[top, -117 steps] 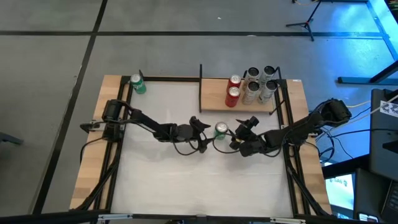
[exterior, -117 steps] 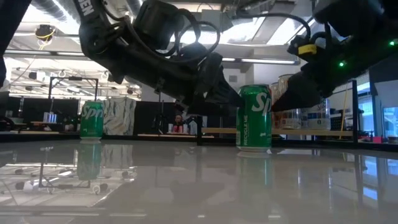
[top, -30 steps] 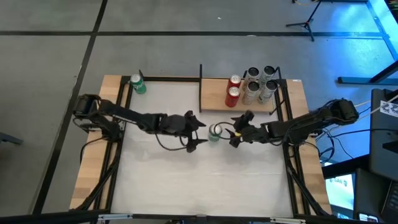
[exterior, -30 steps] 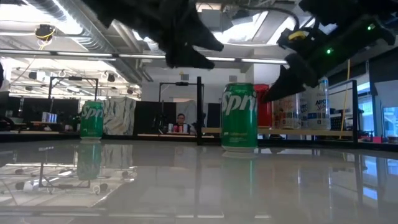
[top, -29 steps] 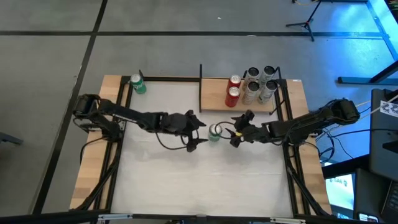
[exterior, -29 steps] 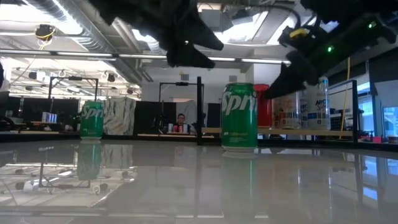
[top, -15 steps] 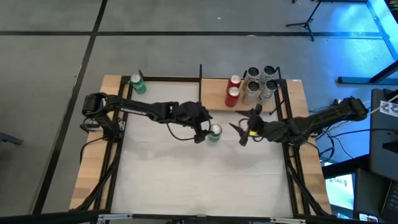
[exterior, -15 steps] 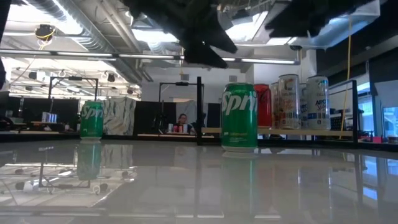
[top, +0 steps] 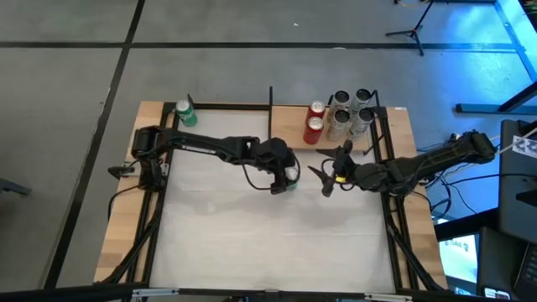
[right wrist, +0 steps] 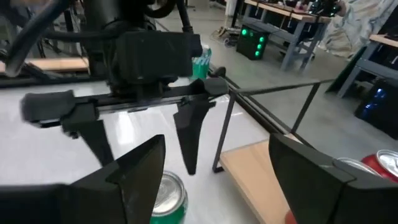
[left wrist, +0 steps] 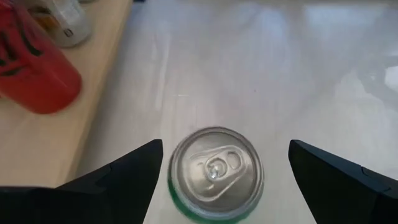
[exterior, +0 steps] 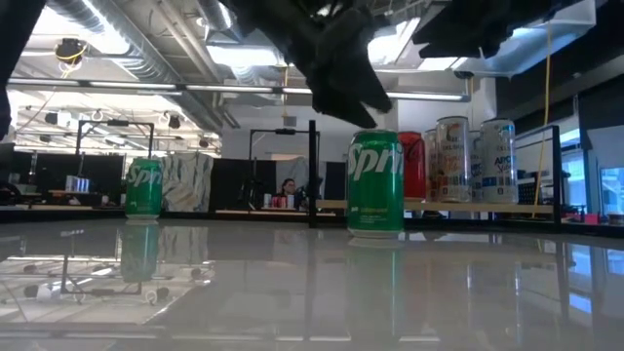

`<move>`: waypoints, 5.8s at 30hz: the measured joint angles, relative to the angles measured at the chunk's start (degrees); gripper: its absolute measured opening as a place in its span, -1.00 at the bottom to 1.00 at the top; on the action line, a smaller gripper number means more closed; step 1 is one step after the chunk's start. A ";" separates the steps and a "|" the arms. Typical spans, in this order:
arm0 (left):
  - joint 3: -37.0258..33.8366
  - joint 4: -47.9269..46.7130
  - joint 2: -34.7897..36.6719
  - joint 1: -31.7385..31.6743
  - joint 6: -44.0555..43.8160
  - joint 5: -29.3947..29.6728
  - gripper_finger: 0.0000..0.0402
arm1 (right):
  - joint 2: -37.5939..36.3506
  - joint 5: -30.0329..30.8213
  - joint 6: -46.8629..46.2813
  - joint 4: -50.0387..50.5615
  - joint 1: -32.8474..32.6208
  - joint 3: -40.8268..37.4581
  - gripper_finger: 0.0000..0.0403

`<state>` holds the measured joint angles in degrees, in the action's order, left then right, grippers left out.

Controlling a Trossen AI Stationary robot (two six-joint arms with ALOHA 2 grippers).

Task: Place canned beverage on shelf
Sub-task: Put the right green soda can on the shelf, then put the green soda can on the shelf aligned with the other green soda can

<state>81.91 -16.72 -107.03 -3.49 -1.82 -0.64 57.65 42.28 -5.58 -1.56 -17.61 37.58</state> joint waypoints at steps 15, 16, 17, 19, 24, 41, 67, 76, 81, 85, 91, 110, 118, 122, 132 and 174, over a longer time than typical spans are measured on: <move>0.41 -0.11 -2.08 0.17 1.98 1.07 0.68 | 1.59 -1.82 -0.02 -0.02 0.00 -0.06 0.41; 0.41 0.16 -2.97 0.15 1.98 1.05 0.68 | 1.59 -1.81 -0.03 -0.04 0.00 -0.05 0.41; 0.41 0.95 -3.53 0.15 1.98 1.03 0.68 | 1.59 -1.83 -0.05 -0.09 0.00 -0.05 0.41; 0.39 0.70 -4.76 0.15 1.98 1.03 0.68 | 1.62 -1.83 -0.03 -0.06 -0.01 -0.06 0.41; 0.37 0.52 -6.60 0.15 1.48 1.64 0.67 | 1.59 -1.81 -0.02 0.10 0.00 -0.06 0.41; 9.94 -10.65 -6.57 0.15 5.22 2.00 0.39 | 1.59 -0.85 4.57 -2.43 0.00 -0.06 0.41; 33.53 -25.32 -7.97 -24.18 19.30 -9.43 0.42 | 1.59 -1.17 7.48 0.60 0.02 -0.06 0.41; 33.40 -21.20 -14.01 -27.61 20.44 -13.73 0.42 | 1.57 5.47 13.21 1.85 0.04 -0.06 0.41; 33.42 -19.68 -16.30 -28.49 20.19 -14.27 0.43 | 1.57 6.21 16.17 1.72 0.04 -0.06 0.41; 33.40 -19.36 -17.54 -28.60 20.97 -15.23 0.43 | 1.57 6.21 17.73 1.66 0.04 -0.06 0.41; 33.44 -18.05 -17.67 -28.52 21.87 -16.00 0.43 | 1.57 6.18 17.90 1.68 0.04 -0.06 0.41; 33.48 -17.04 -20.54 -28.57 21.85 -14.84 0.43 | 1.57 1.58 19.08 1.57 3.50 -0.06 0.41; 33.48 -17.08 -21.06 -28.68 23.02 -11.55 0.51 | 1.57 1.18 18.95 1.55 3.41 -0.06 0.41; 33.48 -17.24 -21.06 -28.50 22.99 -11.47 0.57 | 1.57 1.18 18.93 1.55 3.41 -0.06 0.41; 33.48 -17.11 -21.06 -27.52 22.96 -8.11 0.60 | 1.57 1.18 18.93 1.64 3.41 -0.06 0.41; 50.97 -44.63 -12.79 -28.08 16.60 1.78 0.97 | 1.57 0.52 18.93 1.76 3.39 -0.06 0.41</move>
<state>132.88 -61.34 -119.82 -31.57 14.78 1.13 59.22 42.81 13.34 0.20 -14.22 37.52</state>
